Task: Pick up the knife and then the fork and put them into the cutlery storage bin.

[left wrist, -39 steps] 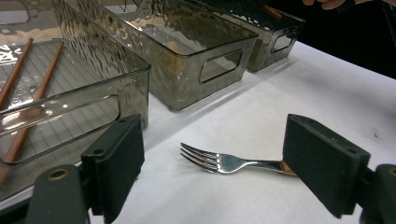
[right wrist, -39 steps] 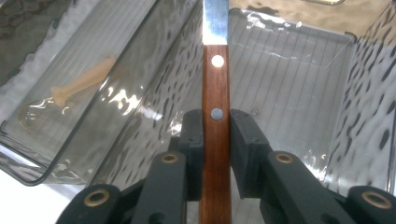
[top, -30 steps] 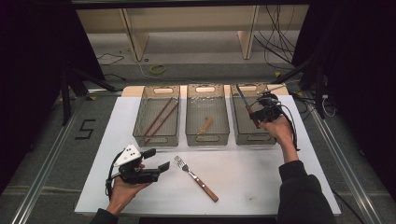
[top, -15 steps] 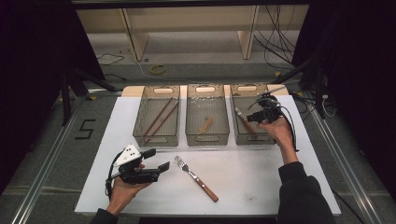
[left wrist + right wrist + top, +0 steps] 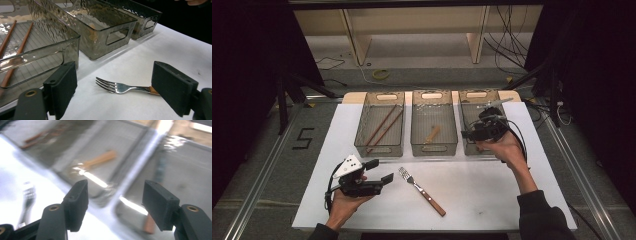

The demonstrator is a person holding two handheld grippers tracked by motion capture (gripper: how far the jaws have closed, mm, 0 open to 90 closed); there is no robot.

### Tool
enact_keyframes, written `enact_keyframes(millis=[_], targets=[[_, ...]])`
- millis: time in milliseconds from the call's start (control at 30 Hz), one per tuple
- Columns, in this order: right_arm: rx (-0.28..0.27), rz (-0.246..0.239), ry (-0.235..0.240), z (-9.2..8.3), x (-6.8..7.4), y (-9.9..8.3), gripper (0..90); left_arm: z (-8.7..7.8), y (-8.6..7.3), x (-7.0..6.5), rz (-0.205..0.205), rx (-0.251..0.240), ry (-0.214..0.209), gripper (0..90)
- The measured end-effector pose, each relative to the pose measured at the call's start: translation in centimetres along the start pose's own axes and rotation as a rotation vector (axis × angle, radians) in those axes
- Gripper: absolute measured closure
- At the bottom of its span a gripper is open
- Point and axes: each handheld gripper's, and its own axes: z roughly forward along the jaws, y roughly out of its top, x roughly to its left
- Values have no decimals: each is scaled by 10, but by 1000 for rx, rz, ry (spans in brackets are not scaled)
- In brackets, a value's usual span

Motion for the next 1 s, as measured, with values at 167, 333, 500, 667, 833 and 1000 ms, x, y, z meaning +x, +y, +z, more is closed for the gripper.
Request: enact_keyframes(millis=[167, 333, 500, 667, 833, 1000], targets=[[-20, -61, 39, 0, 28, -15, 368, 0, 0, 0, -4, 2, -2, 199], [2, -104, 101, 7, 51, -25, 368, 0, 0, 0, -3, -2, -4, 199], [37, -144, 142, 16, 71, -31, 367, 1, 0, 1, -3, 2, -5, 199], [83, -183, 170, 25, 88, -38, 368, -1, 0, 1, -2, -5, -3, 199], [112, -219, 179, 32, 101, -46, 371, 0, 0, 0, -1, -3, -6, 199], [133, -238, 191, 38, 111, -51, 371, 0, 0, 0, -1, -3, -6, 198]])
